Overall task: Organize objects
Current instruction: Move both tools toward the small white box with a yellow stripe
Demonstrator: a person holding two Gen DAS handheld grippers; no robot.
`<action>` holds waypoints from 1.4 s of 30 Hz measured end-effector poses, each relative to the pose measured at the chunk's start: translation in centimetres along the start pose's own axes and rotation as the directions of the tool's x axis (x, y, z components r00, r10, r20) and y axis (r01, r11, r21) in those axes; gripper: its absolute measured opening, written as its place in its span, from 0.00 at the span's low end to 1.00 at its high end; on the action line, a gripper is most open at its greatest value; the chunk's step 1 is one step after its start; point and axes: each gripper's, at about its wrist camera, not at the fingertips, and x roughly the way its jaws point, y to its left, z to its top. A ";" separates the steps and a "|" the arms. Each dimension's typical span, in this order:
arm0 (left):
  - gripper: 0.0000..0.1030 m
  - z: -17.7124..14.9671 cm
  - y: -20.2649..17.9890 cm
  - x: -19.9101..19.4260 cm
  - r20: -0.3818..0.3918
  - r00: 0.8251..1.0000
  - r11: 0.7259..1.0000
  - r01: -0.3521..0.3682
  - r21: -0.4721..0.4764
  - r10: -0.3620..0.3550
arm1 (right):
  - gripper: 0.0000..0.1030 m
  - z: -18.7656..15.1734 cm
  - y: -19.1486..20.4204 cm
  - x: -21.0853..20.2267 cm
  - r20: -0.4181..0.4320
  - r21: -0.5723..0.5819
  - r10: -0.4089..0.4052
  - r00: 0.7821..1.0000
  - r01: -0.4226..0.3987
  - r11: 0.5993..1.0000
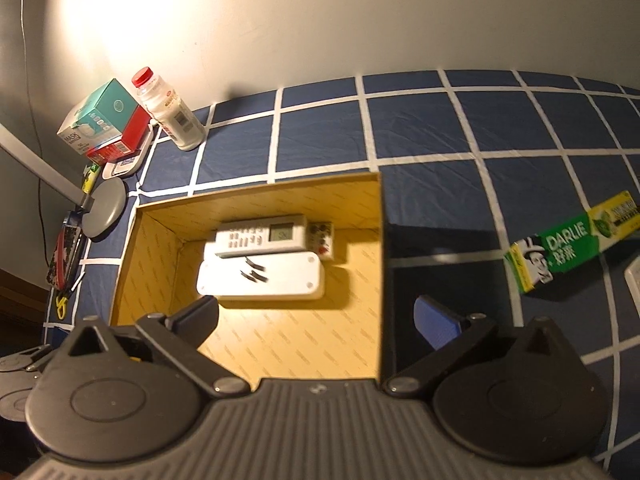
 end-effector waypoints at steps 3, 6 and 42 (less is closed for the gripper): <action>1.00 -0.8 -0.8 0.0 -0.005 1.000 1.000 -0.004 0.003 0.004 | 1.00 -0.8 -0.8 -0.6 0.000 -0.001 -0.003 1.000 0.003 1.000; 1.00 -1.5 -1.8 -0.1 -0.008 1.000 1.000 -0.006 0.002 0.006 | 1.00 -1.5 -1.8 -1.2 0.001 -0.002 -0.007 1.000 0.007 1.000; 1.00 -11.7 -20.8 6.8 -0.098 0.995 0.991 -0.023 -0.128 0.010 | 1.00 -7.6 -23.7 -3.1 -0.157 -0.058 -0.042 0.987 0.033 0.998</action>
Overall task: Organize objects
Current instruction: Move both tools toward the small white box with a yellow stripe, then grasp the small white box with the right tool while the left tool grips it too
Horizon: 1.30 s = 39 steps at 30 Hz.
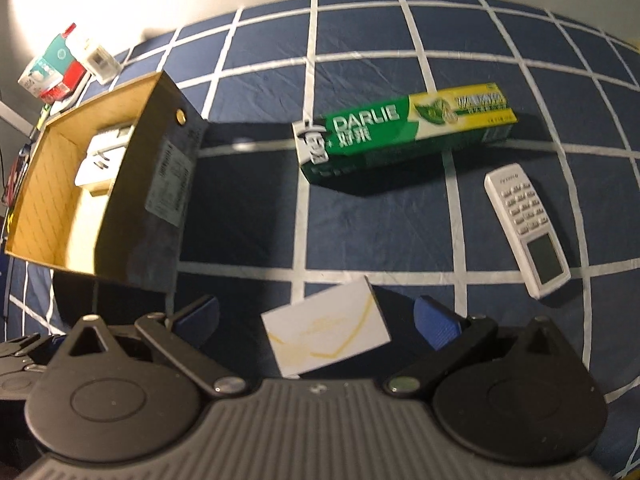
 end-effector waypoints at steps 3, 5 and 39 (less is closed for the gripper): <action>1.00 -0.8 -0.4 1.3 -0.023 1.000 0.999 -0.003 -0.032 0.002 | 1.00 -0.3 -0.8 1.1 -0.035 -0.005 0.019 0.999 -0.020 1.000; 1.00 -1.4 -0.6 2.2 -0.040 0.999 0.999 0.002 -0.053 -0.004 | 1.00 -0.6 -1.3 2.0 -0.063 0.000 0.041 0.997 -0.041 0.999; 1.00 -1.5 0.7 7.8 -0.134 0.990 0.996 0.030 -0.090 -0.042 | 0.93 -1.1 -1.5 9.1 -0.265 0.111 0.170 0.949 -0.145 0.983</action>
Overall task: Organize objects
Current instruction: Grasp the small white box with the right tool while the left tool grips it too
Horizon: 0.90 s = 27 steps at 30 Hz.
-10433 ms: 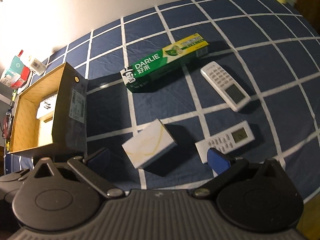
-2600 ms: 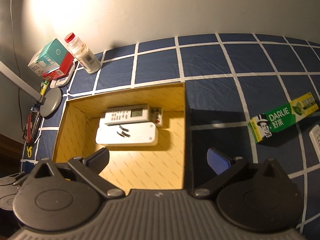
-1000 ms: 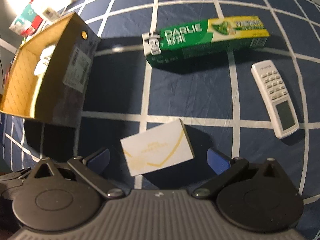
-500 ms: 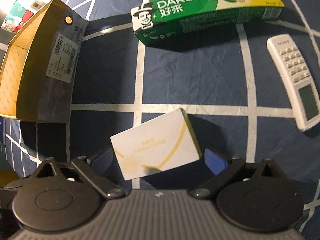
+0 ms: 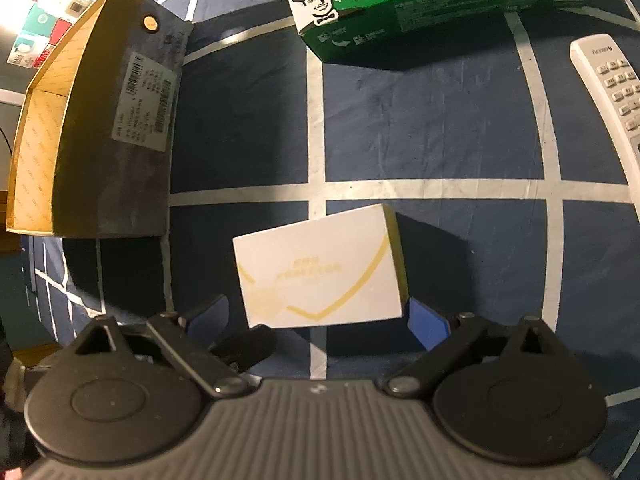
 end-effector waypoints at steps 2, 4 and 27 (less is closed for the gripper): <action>1.00 0.1 0.0 0.1 -0.002 1.000 1.000 0.007 -0.004 -0.007 | 0.93 0.1 0.2 -0.1 0.019 -0.023 -0.028 0.999 0.028 0.999; 1.00 0.2 -0.2 0.3 -0.005 1.000 1.000 0.018 -0.002 -0.018 | 0.93 0.3 0.3 -0.1 0.033 -0.050 -0.060 0.998 0.062 0.997; 0.80 1.7 -2.7 2.4 -0.045 0.987 0.988 0.153 0.000 -0.153 | 0.86 1.9 -0.4 1.4 0.007 -0.111 -0.042 0.999 0.042 0.993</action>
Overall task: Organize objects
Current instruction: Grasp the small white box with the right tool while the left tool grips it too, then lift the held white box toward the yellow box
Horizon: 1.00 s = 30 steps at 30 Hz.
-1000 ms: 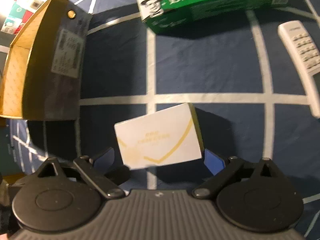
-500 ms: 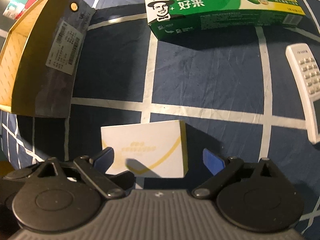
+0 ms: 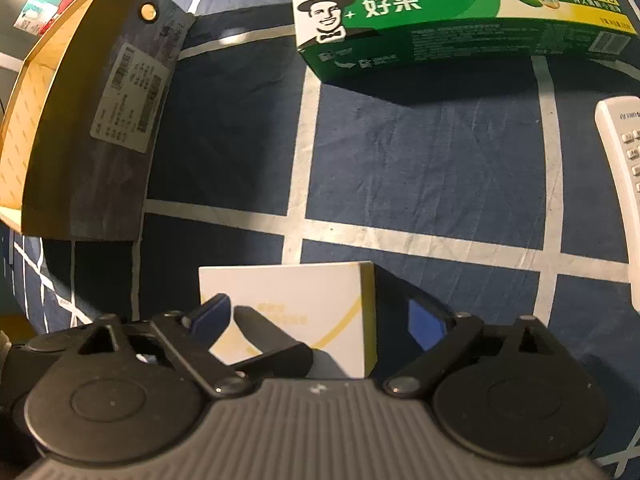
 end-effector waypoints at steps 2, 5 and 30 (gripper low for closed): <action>0.78 0.1 -0.1 0.1 -0.002 1.000 1.000 0.013 0.004 -0.013 | 0.85 0.1 -0.1 0.1 -0.007 0.004 0.009 1.000 -0.009 1.000; 0.74 0.1 -0.2 0.1 -0.002 1.000 1.000 0.029 0.000 -0.029 | 0.83 0.2 0.0 0.2 -0.018 0.002 0.022 1.000 -0.022 1.000; 0.69 -0.2 -1.0 -3.1 0.038 0.999 0.998 -0.002 0.056 0.000 | 0.76 -0.8 2.2 -1.9 0.034 -0.012 0.054 0.998 -0.054 0.998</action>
